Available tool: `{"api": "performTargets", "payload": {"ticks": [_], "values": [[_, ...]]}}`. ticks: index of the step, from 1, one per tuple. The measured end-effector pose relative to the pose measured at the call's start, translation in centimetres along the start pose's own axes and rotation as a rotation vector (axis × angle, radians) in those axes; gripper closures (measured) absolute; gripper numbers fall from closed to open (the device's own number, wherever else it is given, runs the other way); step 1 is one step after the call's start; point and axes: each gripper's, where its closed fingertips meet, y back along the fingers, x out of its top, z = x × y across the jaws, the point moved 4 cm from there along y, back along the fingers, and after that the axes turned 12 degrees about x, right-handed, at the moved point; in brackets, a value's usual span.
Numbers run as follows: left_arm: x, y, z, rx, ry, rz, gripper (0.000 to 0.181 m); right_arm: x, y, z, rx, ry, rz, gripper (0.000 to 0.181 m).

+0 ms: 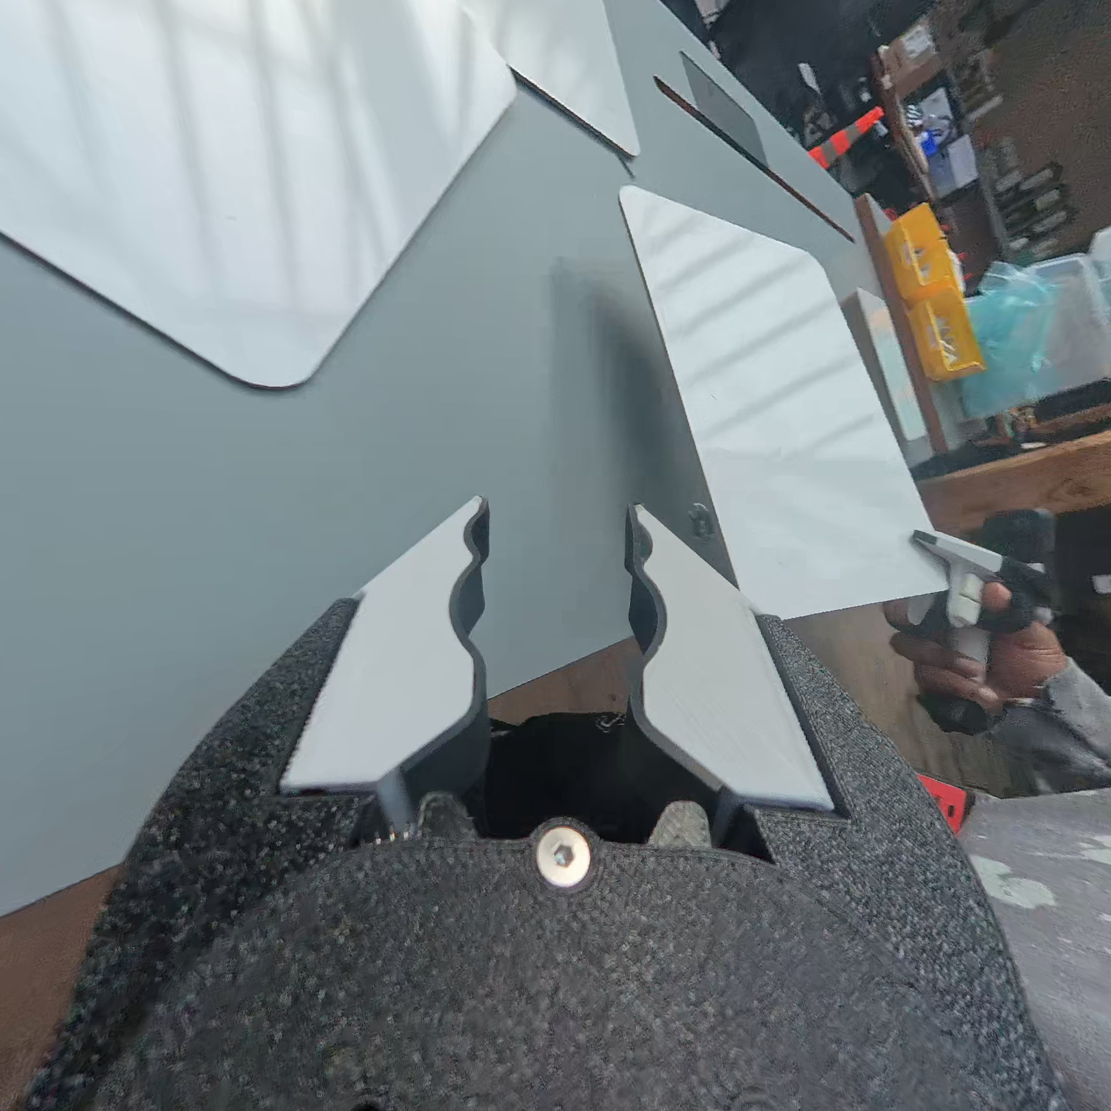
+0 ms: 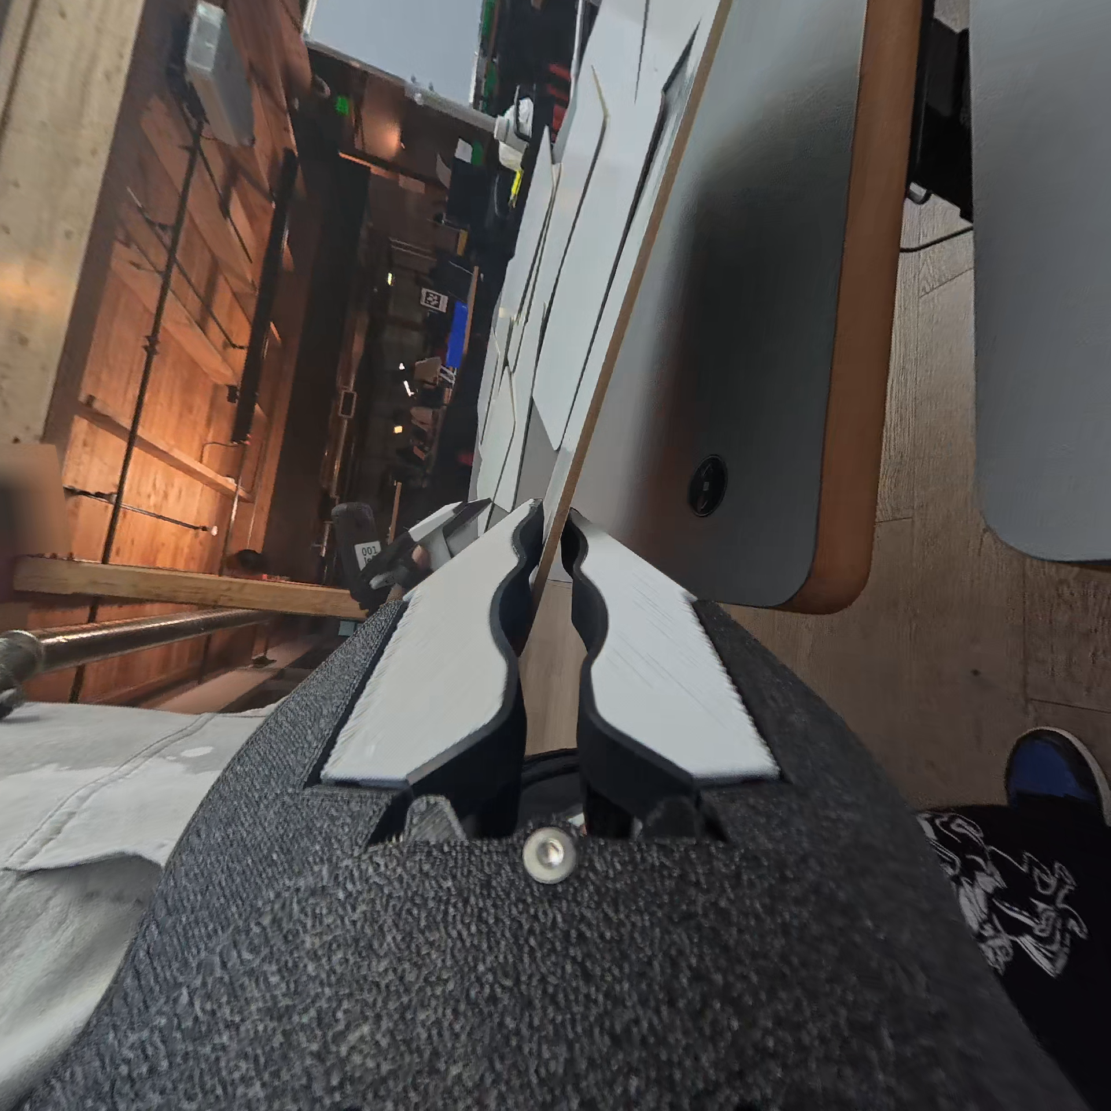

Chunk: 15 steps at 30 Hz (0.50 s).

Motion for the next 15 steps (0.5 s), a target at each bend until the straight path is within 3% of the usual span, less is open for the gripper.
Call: {"api": "performTargets", "payload": {"ticks": [4,8,12,14,15], "values": [[-1.1,-2.9,8.2,-0.337,0.075,-0.152,0.127,-2.4,2.1,-4.5,0.116,0.017,0.11,0.178],[-1.0,-4.0,17.5,-0.707,0.186,-0.29,0.128,-3.0,5.0,-7.7,0.15,0.092,0.182,0.178],[-1.9,-5.8,24.6,-0.823,0.135,-0.394,0.144,-2.3,8.9,-9.2,0.165,0.152,0.231,0.178],[-2.4,-7.1,28.0,-0.841,0.084,-0.404,0.172,-1.5,11.4,-9.4,0.157,0.181,0.255,0.178],[-2.8,-7.9,29.7,-0.841,0.055,-0.408,0.172,-1.0,12.8,-9.4,0.149,0.194,0.266,0.178]]}}
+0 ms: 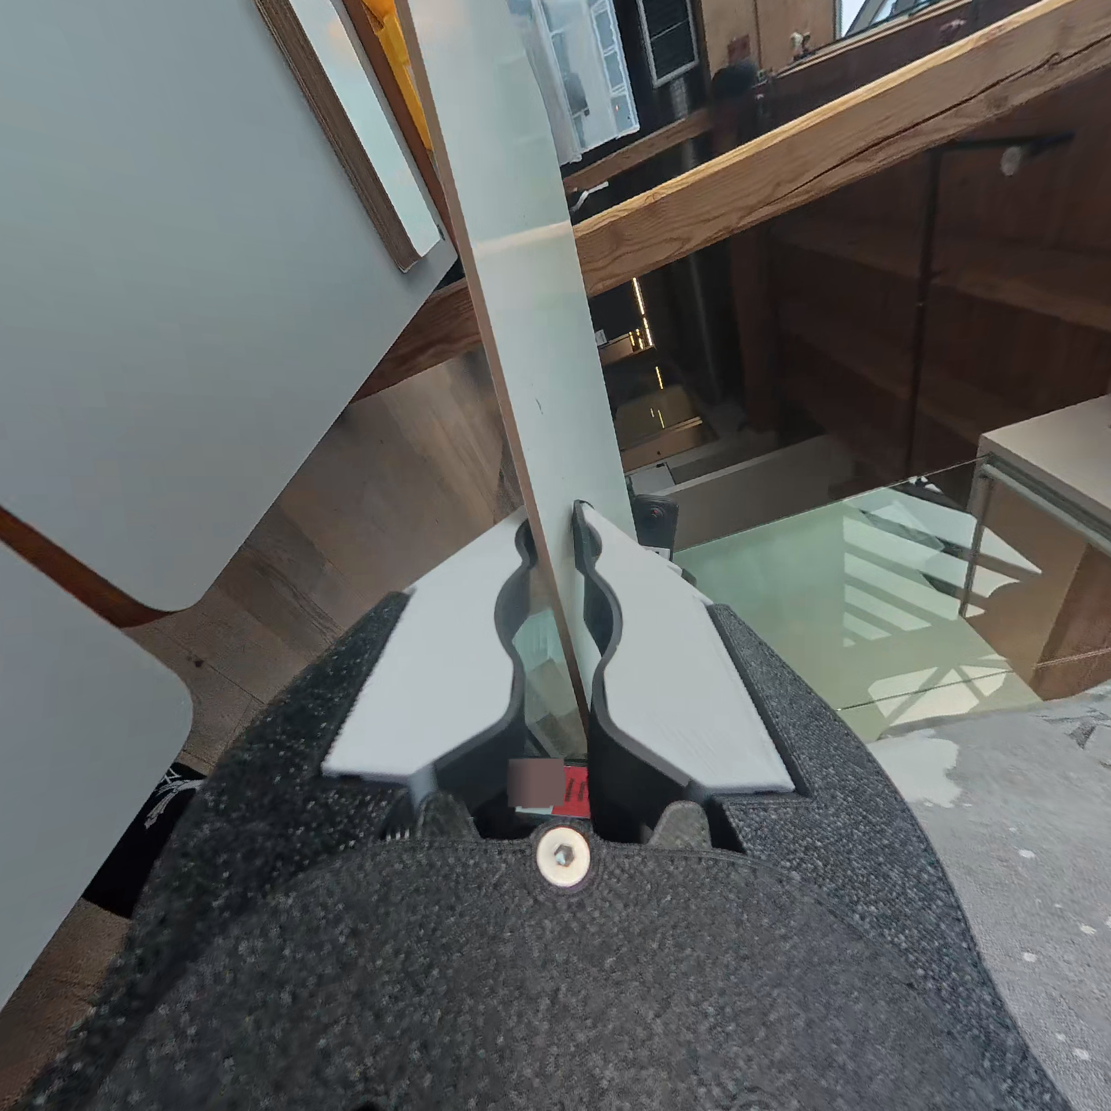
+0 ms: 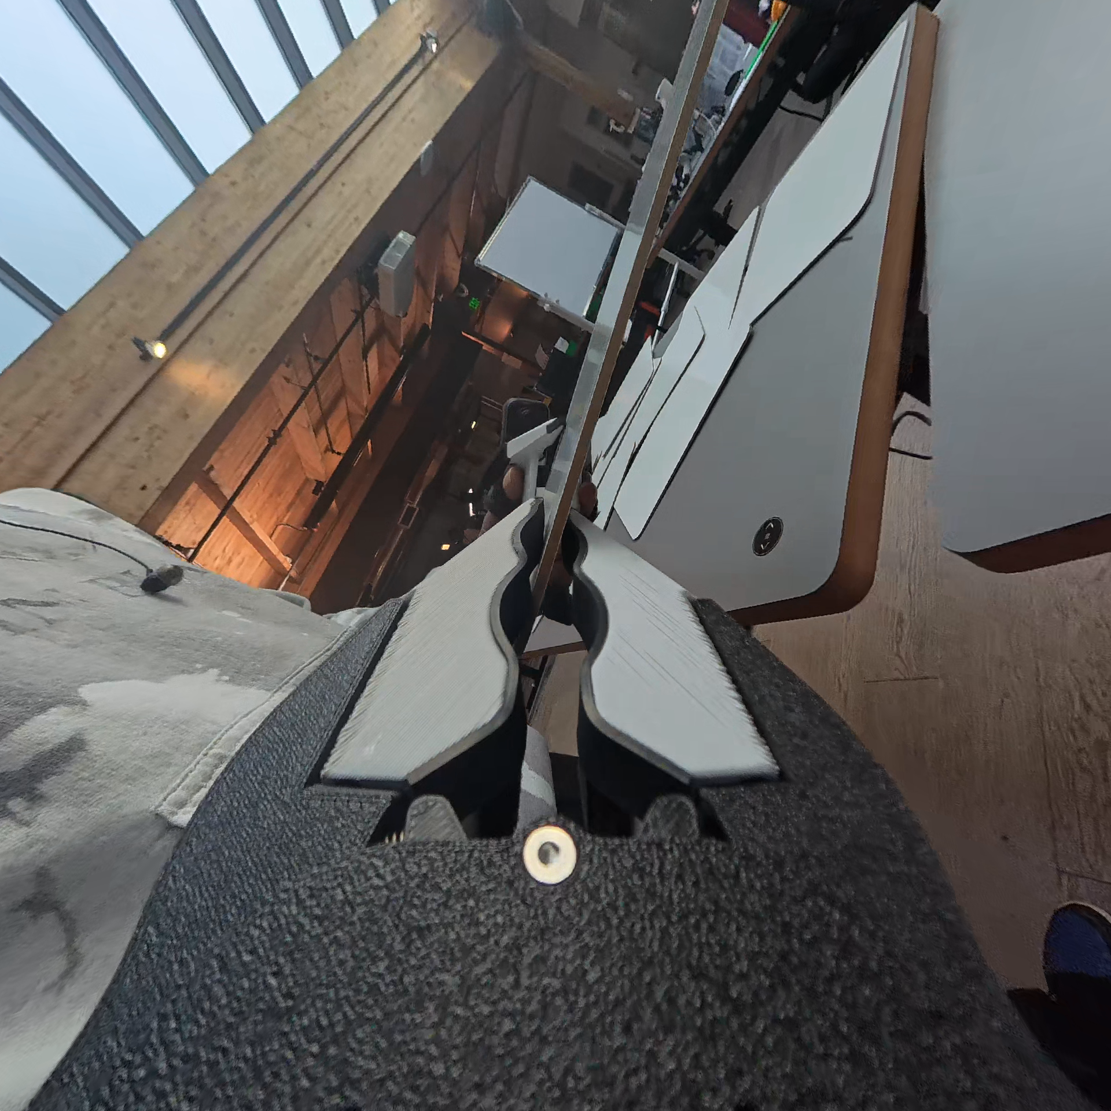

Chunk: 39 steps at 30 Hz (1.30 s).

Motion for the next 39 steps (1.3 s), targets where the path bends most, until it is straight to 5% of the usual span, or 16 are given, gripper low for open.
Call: {"api": "performTargets", "payload": {"ticks": [5,11,15,21,28,34,39], "values": [[0.8,-10.8,2.5,-0.028,-0.018,-0.066,0.175,6.4,7.4,0.9,-0.041,0.052,0.05,0.177],[2.4,-25.3,5.9,-0.118,0.093,-0.07,0.179,17.9,17.0,2.7,-0.106,0.137,0.032,0.17],[3.2,-34.4,7.4,-0.132,0.141,-0.064,0.18,25.8,23.0,3.6,-0.26,0.244,-0.077,0.152],[4.8,-46.2,7.6,-0.049,0.116,-0.119,0.18,38.4,30.4,6.0,-0.66,0.521,-0.304,0.097],[7.6,-57.0,4.9,0.026,0.128,-0.147,0.18,50.5,34.6,11.9,-0.828,0.7,-0.457,0.073],[12.0,-65.2,0.5,0.055,0.18,-0.042,0.179,57.5,35.8,19.6,-0.857,0.681,-0.555,0.069],[15.7,-69.0,-2.4,0.101,0.23,0.08,0.179,61.9,35.7,23.1,-0.851,0.667,-0.596,0.066]]}}
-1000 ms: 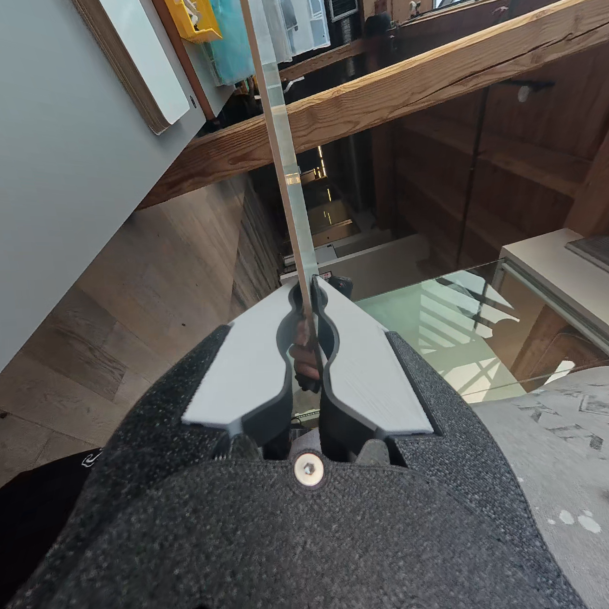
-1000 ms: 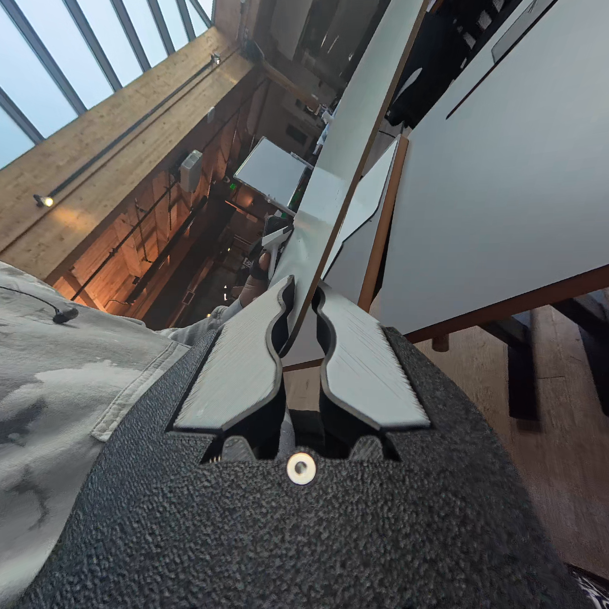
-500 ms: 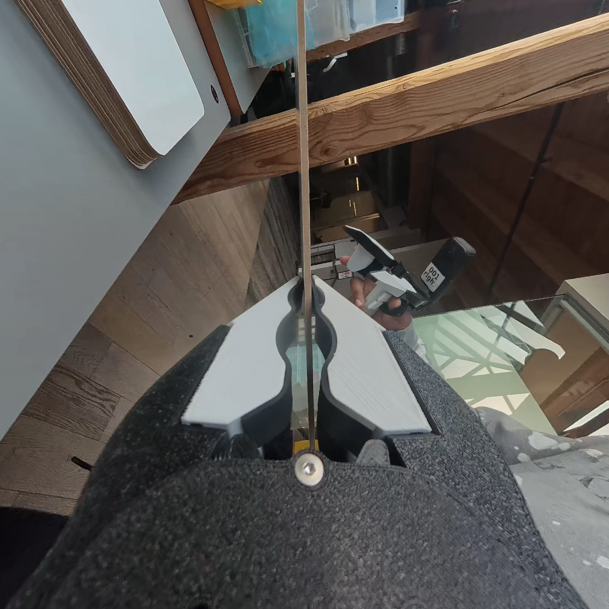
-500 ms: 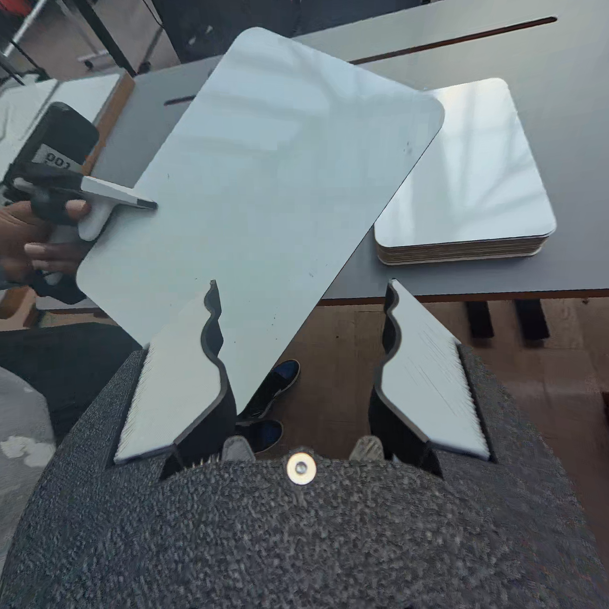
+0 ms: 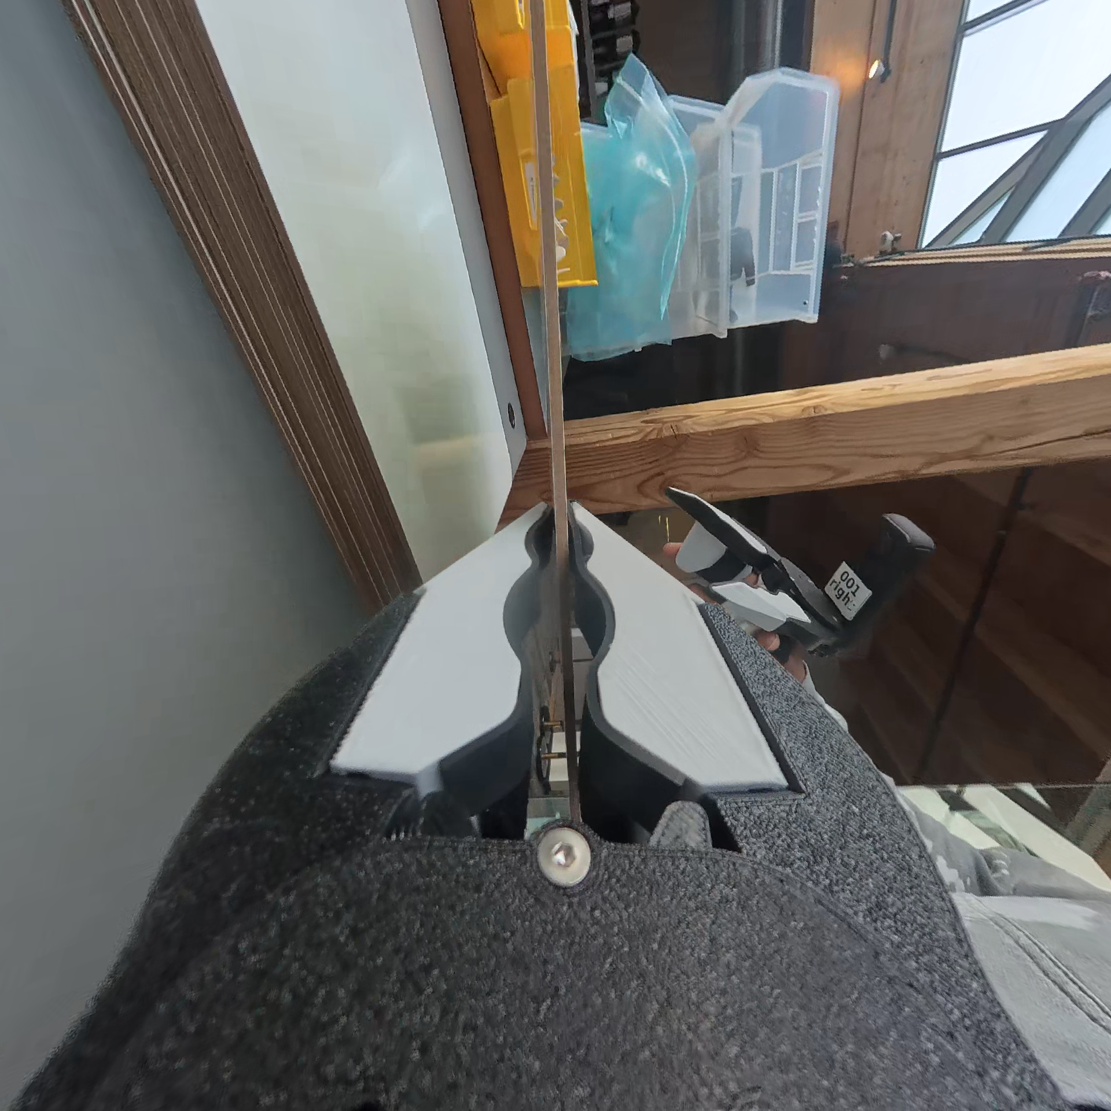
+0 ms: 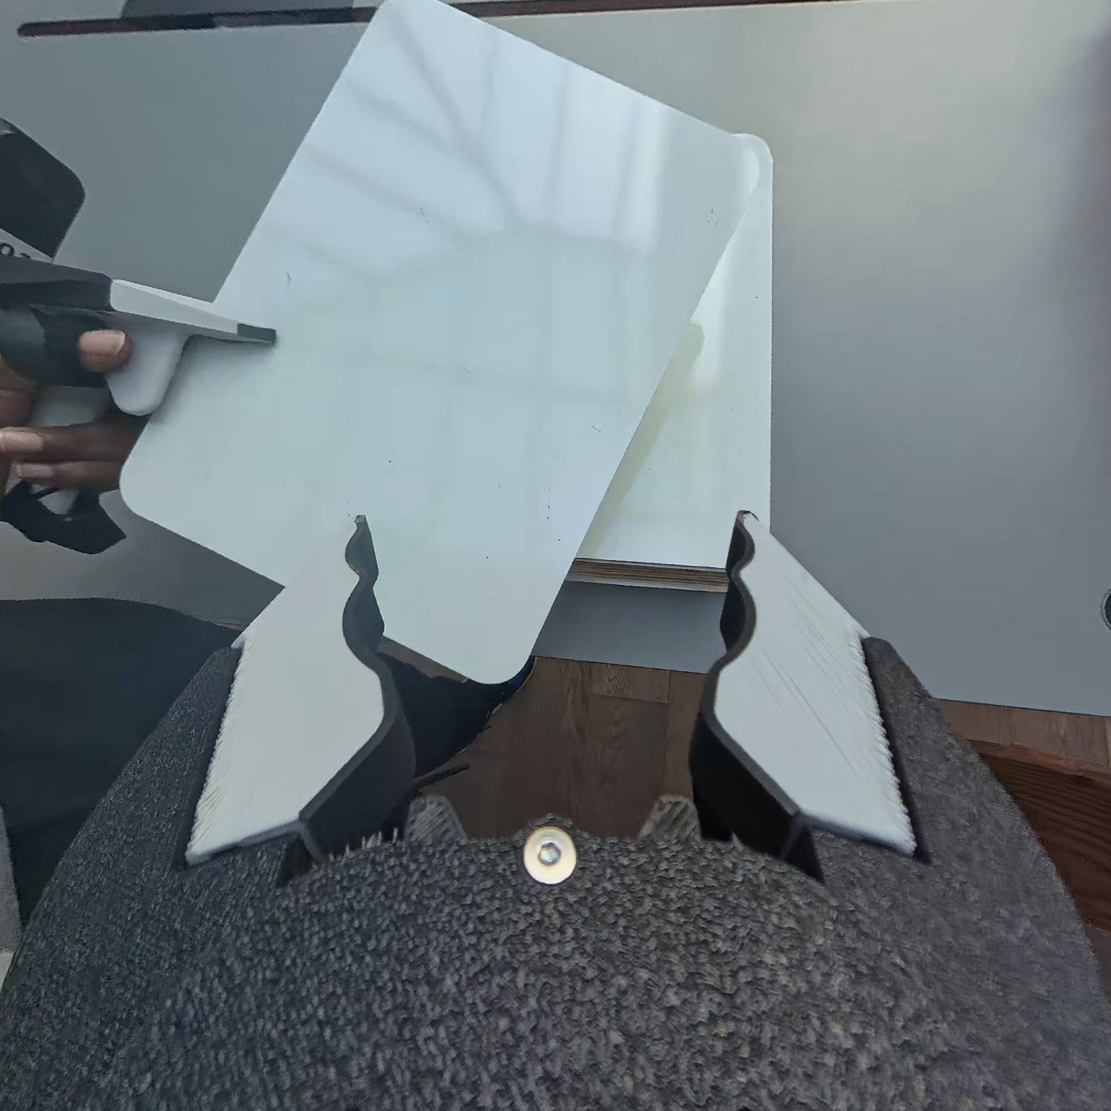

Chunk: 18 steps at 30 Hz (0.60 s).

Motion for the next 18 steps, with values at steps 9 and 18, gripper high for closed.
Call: {"api": "performTargets", "payload": {"ticks": [9,18], "values": [[1.1,-3.7,-2.2,0.031,0.157,0.18,0.179,0.6,1.2,4.4,0.037,0.156,0.0,0.058],[-0.9,-7.7,-2.7,0.171,0.137,0.334,0.177,-1.4,3.1,9.9,0.195,0.235,0.009,0.064]]}}
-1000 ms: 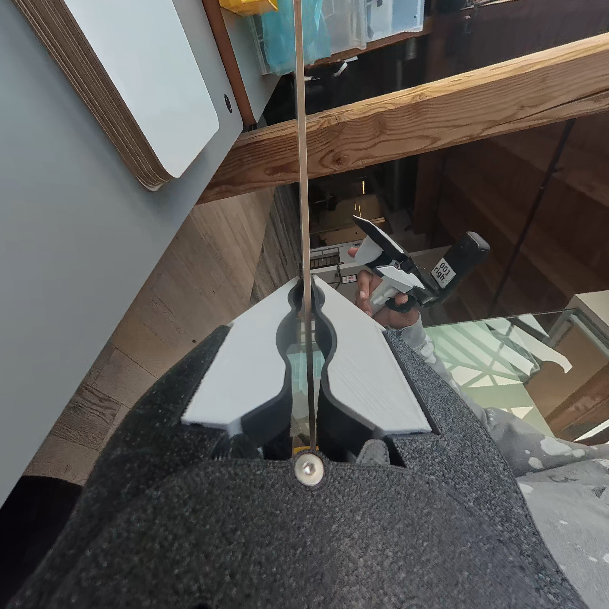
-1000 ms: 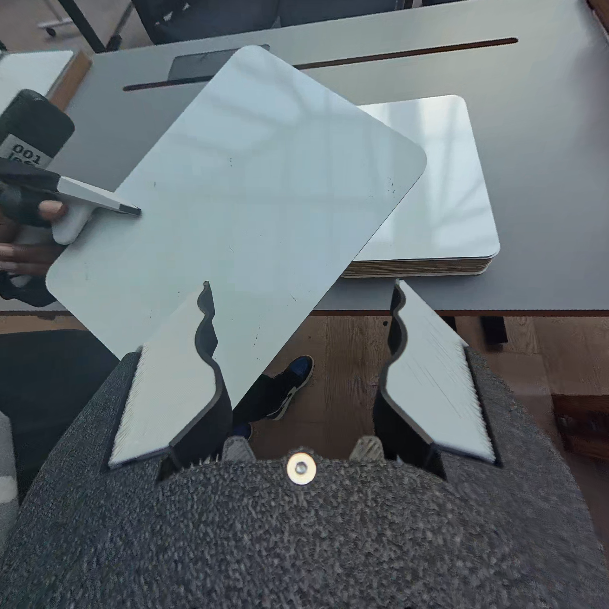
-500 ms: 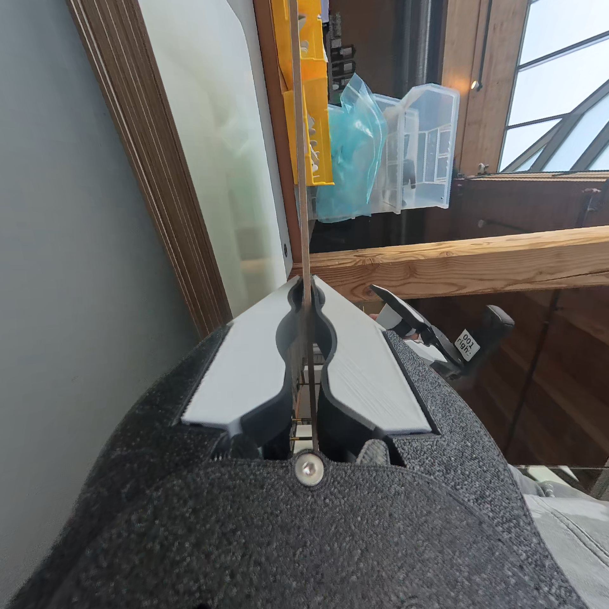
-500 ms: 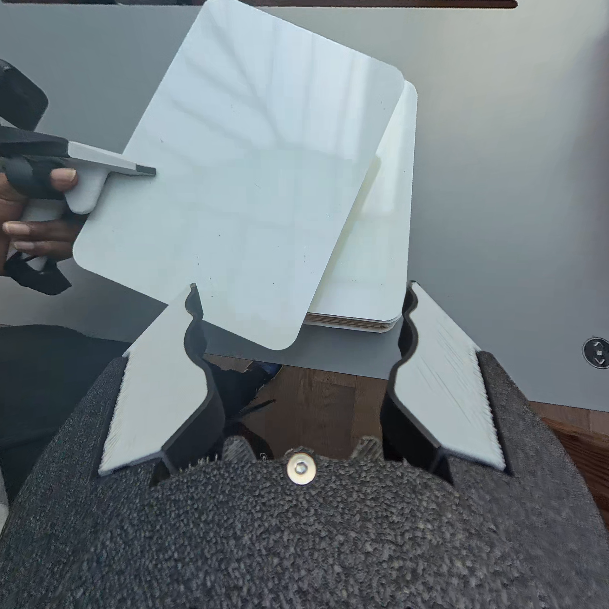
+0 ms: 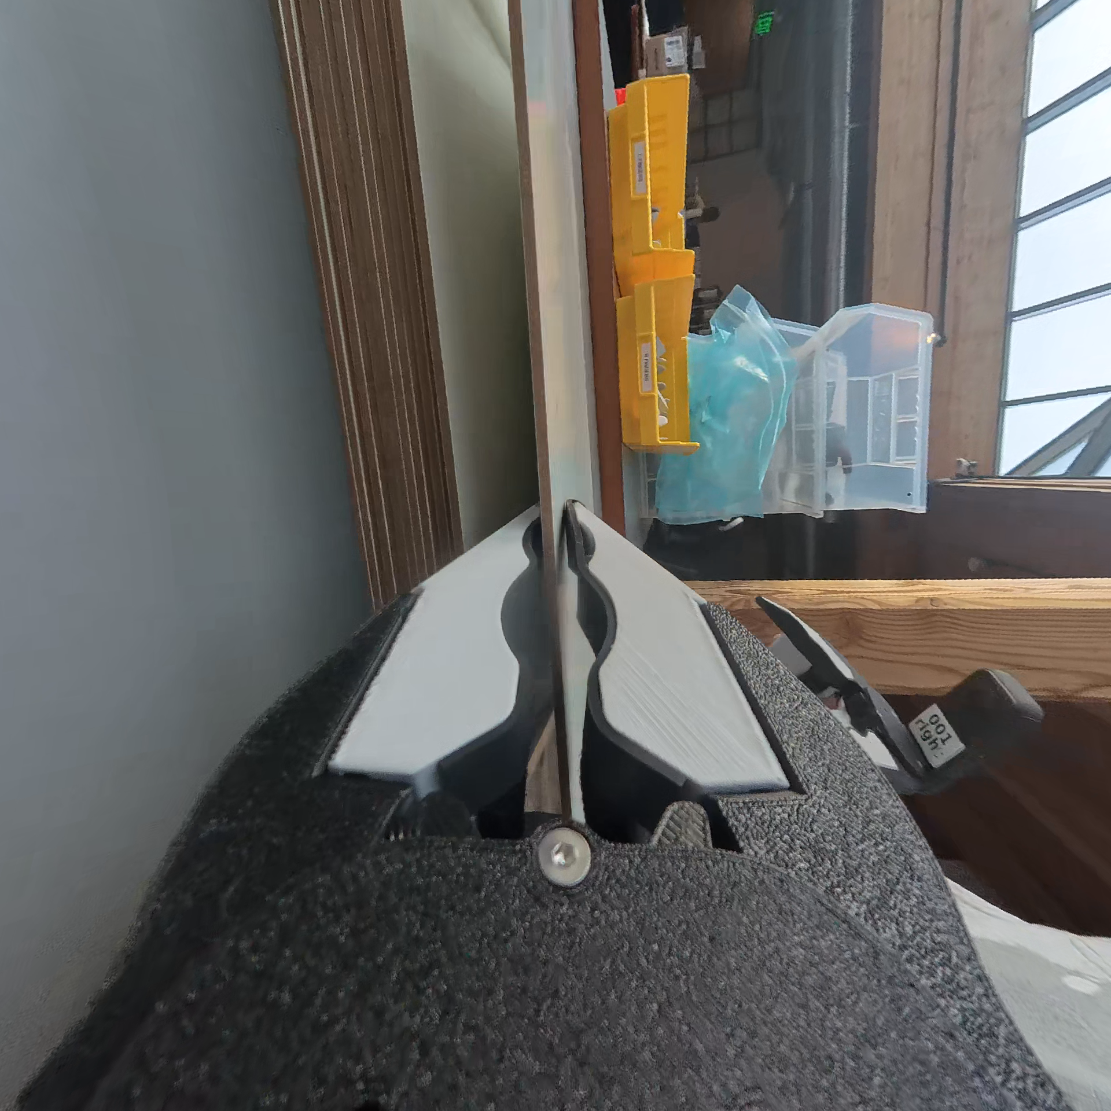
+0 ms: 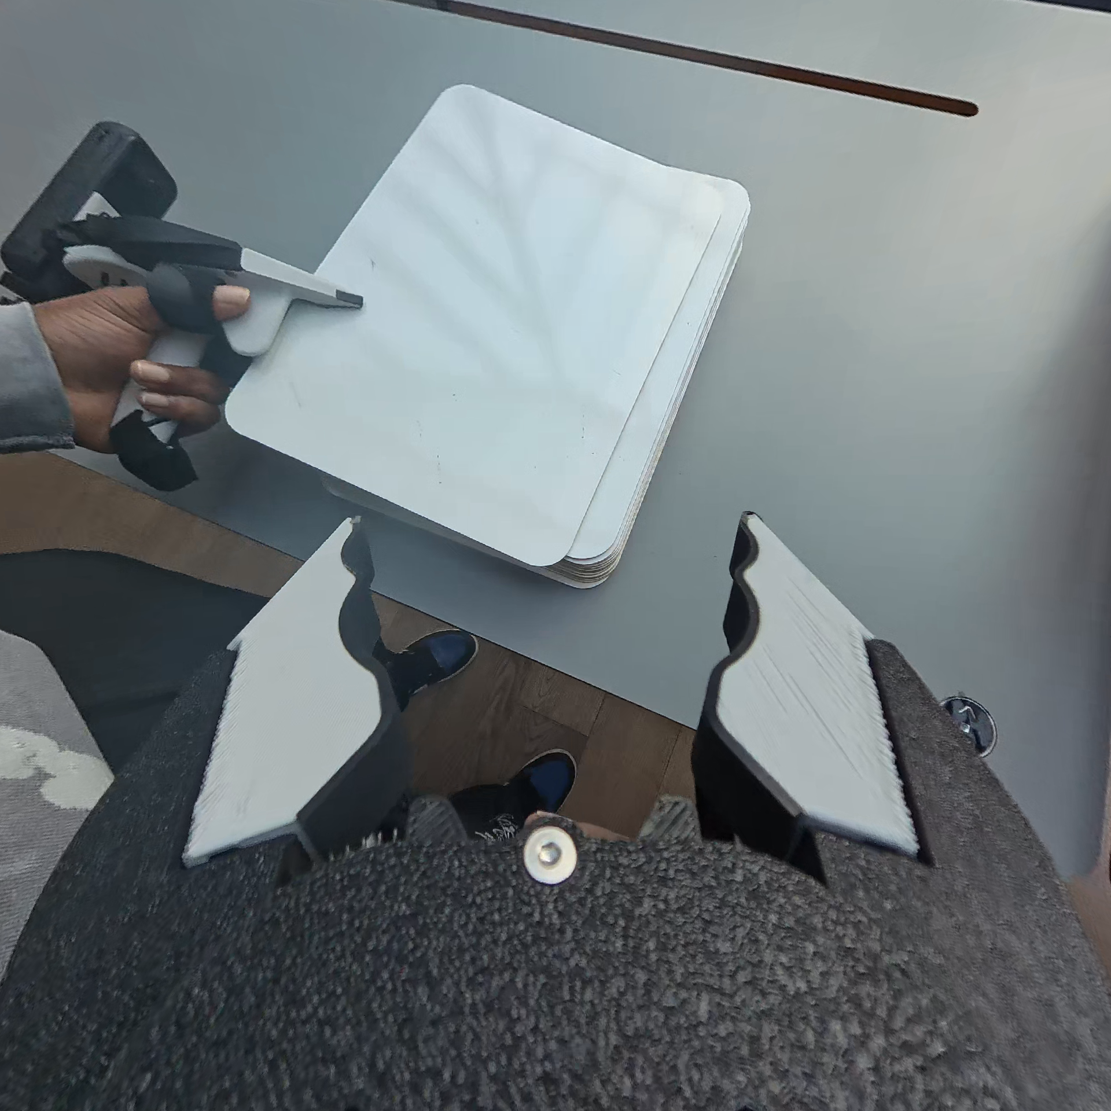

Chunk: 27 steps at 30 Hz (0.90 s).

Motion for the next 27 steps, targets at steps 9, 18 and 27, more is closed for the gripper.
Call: {"api": "performTargets", "payload": {"ticks": [9,18,27], "values": [[-0.1,-1.0,0.4,0.346,-0.228,0.069,0.159,-2.2,2.0,2.0,0.14,0.071,-0.013,0.072],[-0.2,-1.6,1.5,0.594,-0.342,0.128,0.144,-2.2,1.3,2.0,0.186,0.075,-0.001,0.073],[-0.7,-0.8,3.9,0.717,-0.599,0.096,0.12,-2.2,-0.5,2.4,0.22,0.069,-0.012,0.074]]}}
